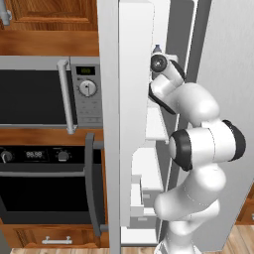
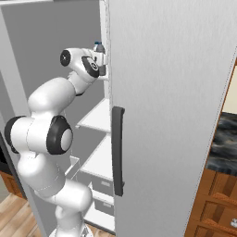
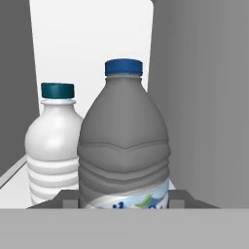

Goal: Take the bottled waters from the counter and place them in the freezer to freeze. Close the freezer door after placing the bottles.

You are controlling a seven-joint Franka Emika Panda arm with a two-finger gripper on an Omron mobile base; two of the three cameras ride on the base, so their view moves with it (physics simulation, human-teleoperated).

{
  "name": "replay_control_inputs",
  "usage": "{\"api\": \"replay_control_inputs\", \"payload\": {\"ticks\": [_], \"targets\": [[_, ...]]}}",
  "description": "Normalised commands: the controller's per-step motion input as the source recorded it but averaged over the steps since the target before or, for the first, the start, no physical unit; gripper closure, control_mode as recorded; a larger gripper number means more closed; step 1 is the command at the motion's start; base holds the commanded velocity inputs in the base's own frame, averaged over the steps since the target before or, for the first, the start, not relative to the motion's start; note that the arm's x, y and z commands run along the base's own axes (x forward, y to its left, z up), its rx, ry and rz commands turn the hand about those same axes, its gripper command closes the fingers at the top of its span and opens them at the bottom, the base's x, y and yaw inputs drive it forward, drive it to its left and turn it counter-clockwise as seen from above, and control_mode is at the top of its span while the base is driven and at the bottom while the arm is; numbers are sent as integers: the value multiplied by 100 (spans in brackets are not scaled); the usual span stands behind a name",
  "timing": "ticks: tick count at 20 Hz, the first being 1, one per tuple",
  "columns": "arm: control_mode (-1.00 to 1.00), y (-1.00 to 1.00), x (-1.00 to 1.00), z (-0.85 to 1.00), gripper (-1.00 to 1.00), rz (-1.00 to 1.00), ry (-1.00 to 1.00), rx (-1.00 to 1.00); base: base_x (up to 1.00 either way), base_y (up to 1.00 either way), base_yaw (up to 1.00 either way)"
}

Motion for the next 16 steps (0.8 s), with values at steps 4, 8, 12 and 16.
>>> {"api": "replay_control_inputs", "payload": {"ticks": [4,8,12,16], "targets": [[-100,0,0,0,-100,0,0,0,0,0,0],[-100,0,0,0,-100,0,0,0,0,0,0],[-100,0,-13,0,-100,0,-2,0,0,0,0],[-100,3,-40,2,-100,5,-8,0,0,0,0]]}}
